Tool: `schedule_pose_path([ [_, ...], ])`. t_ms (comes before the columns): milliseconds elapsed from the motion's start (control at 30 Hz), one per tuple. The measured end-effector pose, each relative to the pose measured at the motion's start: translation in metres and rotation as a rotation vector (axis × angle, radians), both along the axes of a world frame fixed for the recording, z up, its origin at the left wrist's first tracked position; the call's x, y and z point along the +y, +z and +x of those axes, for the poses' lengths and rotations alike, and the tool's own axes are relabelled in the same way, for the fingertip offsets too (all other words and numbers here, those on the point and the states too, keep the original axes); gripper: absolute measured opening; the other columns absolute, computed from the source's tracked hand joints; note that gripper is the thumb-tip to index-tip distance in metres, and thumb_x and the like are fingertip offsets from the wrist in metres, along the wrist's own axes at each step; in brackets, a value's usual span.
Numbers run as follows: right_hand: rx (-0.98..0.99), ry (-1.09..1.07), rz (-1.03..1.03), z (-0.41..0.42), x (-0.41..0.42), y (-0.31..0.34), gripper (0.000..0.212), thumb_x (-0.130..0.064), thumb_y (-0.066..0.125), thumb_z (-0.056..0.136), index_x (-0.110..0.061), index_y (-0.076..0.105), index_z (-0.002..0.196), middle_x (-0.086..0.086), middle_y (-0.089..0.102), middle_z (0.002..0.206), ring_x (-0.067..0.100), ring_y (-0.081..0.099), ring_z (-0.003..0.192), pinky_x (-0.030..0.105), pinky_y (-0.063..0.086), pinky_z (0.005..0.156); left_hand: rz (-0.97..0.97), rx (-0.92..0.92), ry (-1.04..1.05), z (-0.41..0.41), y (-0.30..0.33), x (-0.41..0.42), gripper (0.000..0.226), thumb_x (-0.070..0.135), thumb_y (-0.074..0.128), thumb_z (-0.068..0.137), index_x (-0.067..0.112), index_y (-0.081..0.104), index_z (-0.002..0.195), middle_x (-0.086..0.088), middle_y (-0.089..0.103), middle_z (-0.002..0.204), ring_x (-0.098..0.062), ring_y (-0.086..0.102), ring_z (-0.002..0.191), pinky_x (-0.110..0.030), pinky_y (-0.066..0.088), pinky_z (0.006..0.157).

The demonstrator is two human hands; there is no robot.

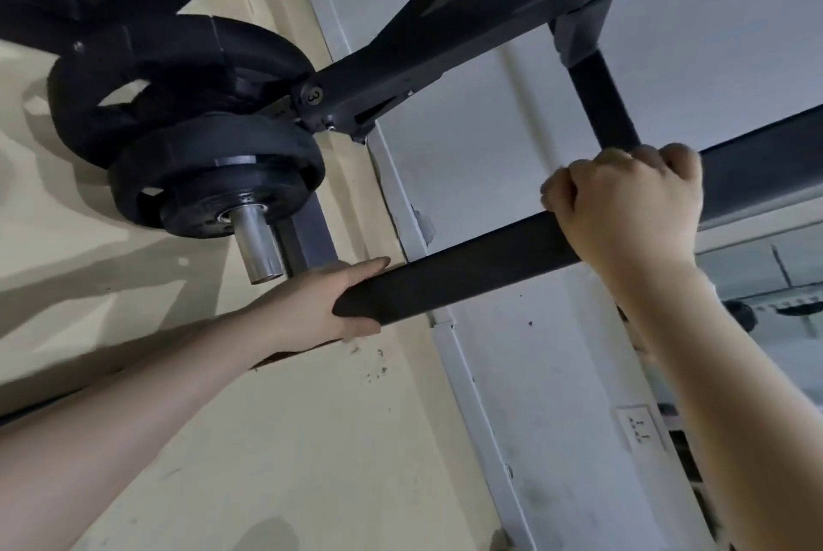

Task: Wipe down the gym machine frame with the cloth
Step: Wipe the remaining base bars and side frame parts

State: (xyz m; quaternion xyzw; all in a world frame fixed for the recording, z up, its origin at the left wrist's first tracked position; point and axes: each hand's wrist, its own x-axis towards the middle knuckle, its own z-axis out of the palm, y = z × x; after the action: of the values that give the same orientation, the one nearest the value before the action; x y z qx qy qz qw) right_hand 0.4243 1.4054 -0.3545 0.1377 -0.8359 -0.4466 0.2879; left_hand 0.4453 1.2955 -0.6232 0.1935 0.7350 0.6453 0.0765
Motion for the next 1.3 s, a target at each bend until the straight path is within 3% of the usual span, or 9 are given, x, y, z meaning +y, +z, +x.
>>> schedule_pose_path([
  [167,-0.077,0.063,0.022,0.0,-0.002,-0.013,0.03,-0.02,0.053,0.084,-0.01,0.064,0.057,0.006,0.055,0.056,0.025,0.045,0.056,0.034,0.039,0.069,0.228,0.106,0.115,-0.017,0.064,0.007,0.056,0.041,0.067,0.081,0.039,0.045,0.133,0.035,0.047,0.111,0.005,0.048,0.11,-0.014,0.039,0.087],
  [400,-0.454,0.111,0.138,-0.007,-0.001,-0.025,0.034,-0.035,0.034,0.098,-0.022,0.064,0.088,-0.003,0.044,0.073,0.021,0.038,0.07,0.031,0.021,0.074,0.251,0.075,0.079,-0.024,0.103,0.004,0.028,0.035,0.072,0.078,0.037,0.06,0.103,0.022,0.064,0.1,0.009,0.057,0.092,-0.01,0.04,0.074],
  [600,-0.169,0.045,0.062,-0.028,0.009,0.044,0.037,-0.04,0.042,0.095,-0.019,0.065,0.074,-0.003,0.048,0.061,0.02,0.04,0.066,0.034,0.027,0.079,0.23,0.114,0.137,-0.027,0.145,0.012,0.022,0.034,0.068,0.084,0.033,0.059,0.104,0.018,0.062,0.098,0.001,0.059,0.09,-0.006,0.043,0.076],
  [700,-0.116,0.012,0.057,-0.031,0.008,0.054,0.04,-0.04,0.039,0.096,-0.02,0.06,0.069,-0.004,0.043,0.057,0.018,0.04,0.065,0.033,0.024,0.077,0.32,0.15,0.139,-0.028,0.166,0.017,0.027,0.029,0.065,0.087,0.036,0.056,0.112,0.018,0.061,0.104,0.001,0.059,0.093,-0.012,0.043,0.085],
  [833,-0.296,0.114,0.141,-0.011,0.007,0.034,0.032,-0.033,0.033,0.097,-0.026,0.062,0.084,-0.006,0.041,0.067,0.018,0.041,0.073,0.031,0.023,0.074,0.291,0.174,0.179,-0.03,0.184,0.02,0.008,0.036,0.065,0.085,0.037,0.061,0.092,0.022,0.066,0.094,-0.001,0.061,0.095,-0.026,0.049,0.088],
  [900,-0.317,0.141,0.163,-0.016,0.012,0.052,0.032,-0.036,0.033,0.099,-0.026,0.059,0.084,-0.006,0.048,0.073,0.018,0.043,0.073,0.032,0.025,0.077,0.272,0.189,0.164,-0.031,0.191,0.022,0.013,0.035,0.067,0.083,0.041,0.06,0.092,0.024,0.065,0.095,-0.001,0.061,0.095,-0.025,0.049,0.088],
  [1033,-0.031,0.17,0.063,-0.033,0.03,0.114,0.037,-0.037,0.041,0.094,-0.018,0.059,0.068,-0.004,0.052,0.064,0.02,0.041,0.066,0.034,0.027,0.08,0.26,0.234,0.16,-0.037,0.212,0.024,0.022,0.038,0.067,0.08,0.044,0.057,0.099,0.028,0.061,0.099,0.0,0.06,0.095,-0.021,0.049,0.09],
  [1133,0.051,0.153,0.006,-0.035,0.03,0.122,0.042,-0.035,0.041,0.093,-0.016,0.044,0.055,-0.004,0.043,0.056,0.019,0.037,0.063,0.033,0.021,0.074,0.253,0.27,0.189,-0.041,0.231,0.03,0.026,0.05,0.062,0.074,0.049,0.054,0.098,0.033,0.06,0.099,0.003,0.059,0.094,-0.022,0.048,0.09],
  [1300,-0.235,0.244,0.083,-0.016,0.024,0.092,0.037,-0.036,0.03,0.097,-0.024,0.064,0.086,-0.005,0.045,0.075,0.02,0.037,0.074,0.033,0.027,0.081,0.256,0.267,0.192,-0.046,0.245,0.032,0.013,0.035,0.069,0.081,0.037,0.06,0.089,0.019,0.066,0.092,-0.009,0.062,0.091,-0.037,0.051,0.089],
])
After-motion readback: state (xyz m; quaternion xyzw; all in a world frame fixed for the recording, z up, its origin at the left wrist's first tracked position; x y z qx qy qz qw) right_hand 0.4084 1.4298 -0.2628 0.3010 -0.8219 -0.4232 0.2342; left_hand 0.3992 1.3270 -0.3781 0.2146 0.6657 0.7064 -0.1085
